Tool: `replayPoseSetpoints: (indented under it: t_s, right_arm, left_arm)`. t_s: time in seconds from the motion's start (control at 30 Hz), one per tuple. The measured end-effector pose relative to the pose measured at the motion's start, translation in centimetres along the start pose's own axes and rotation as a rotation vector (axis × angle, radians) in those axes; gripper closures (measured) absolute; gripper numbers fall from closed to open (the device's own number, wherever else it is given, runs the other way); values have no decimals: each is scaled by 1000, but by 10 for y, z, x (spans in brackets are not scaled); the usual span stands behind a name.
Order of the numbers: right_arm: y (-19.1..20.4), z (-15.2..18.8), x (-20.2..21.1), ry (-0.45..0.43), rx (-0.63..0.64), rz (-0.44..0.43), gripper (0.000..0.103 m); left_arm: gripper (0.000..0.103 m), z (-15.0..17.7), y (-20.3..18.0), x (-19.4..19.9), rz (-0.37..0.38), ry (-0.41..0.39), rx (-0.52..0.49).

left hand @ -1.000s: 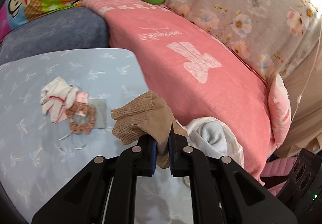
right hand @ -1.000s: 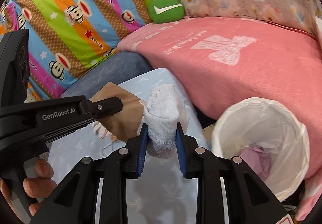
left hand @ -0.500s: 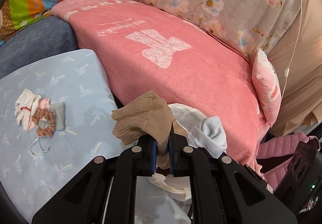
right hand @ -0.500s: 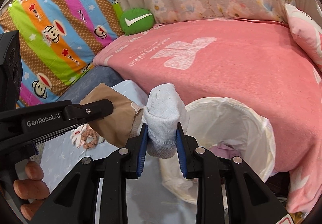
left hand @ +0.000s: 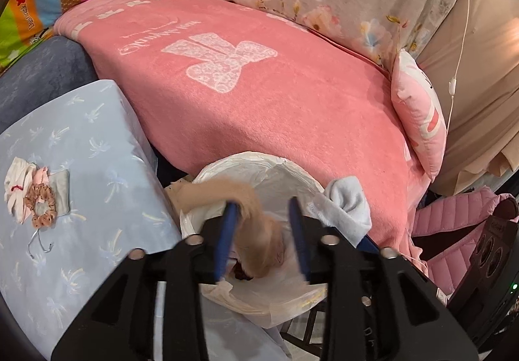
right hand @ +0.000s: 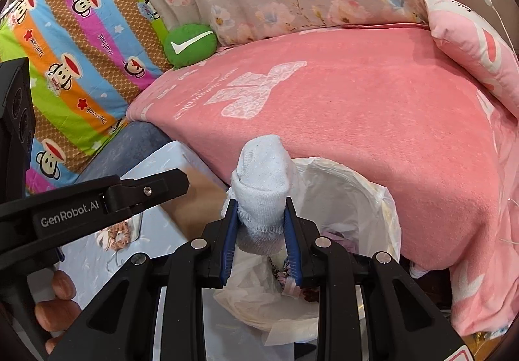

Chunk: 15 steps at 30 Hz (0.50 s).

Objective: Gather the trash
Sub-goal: 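Carry the tan stocking and white sock to the wastebasket and release both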

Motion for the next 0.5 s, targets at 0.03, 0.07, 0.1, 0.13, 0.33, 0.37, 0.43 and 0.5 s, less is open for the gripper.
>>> replayPoseSetpoints:
  t_s: [0.03,0.07,0.1,0.13,0.33,0.37,0.43,0.5]
  right_arm:
    - [-1,0,0,0,-2,1,77]
    - [-2,0,0,0,-4,2,77]
    - [-2,0,-1,1,-6,3,77]
    - [-3,0,-1,2,-7,4,77]
    - [1,0,-6,9,-3,7,75]
    - [1,1,-6,9,-2,9,74]
    - [3,1,-7,11,3,10,73]
    - [5,1,-7,6,6,12,73]
  left_arm:
    - [58,0,-1,1,-6,-8,-1]
    - [55,1,-1,2,-10,-15,-5]
    - [54,1,-2,2,-15,-18,-10]
    - [54,1,-3,2,-21,-19,-13]
    - [53,1,3,2,-43,-24,-4]
    - [53,1,5,2,-44,-23,1]
    - [53,2,7,2,-47,-25,5]
    - [53,3,9,2,-49,-25,9]
Point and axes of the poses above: each gripper's, at about its wrist camera, not at the fingertips, and x roughly against the way its jaws point, y to its left, z to its underside, the point moved 1 cm from there along -x, roughly the way its jaws point, and after that the axes turned 12 degrees about y, right-handed, at the moved point
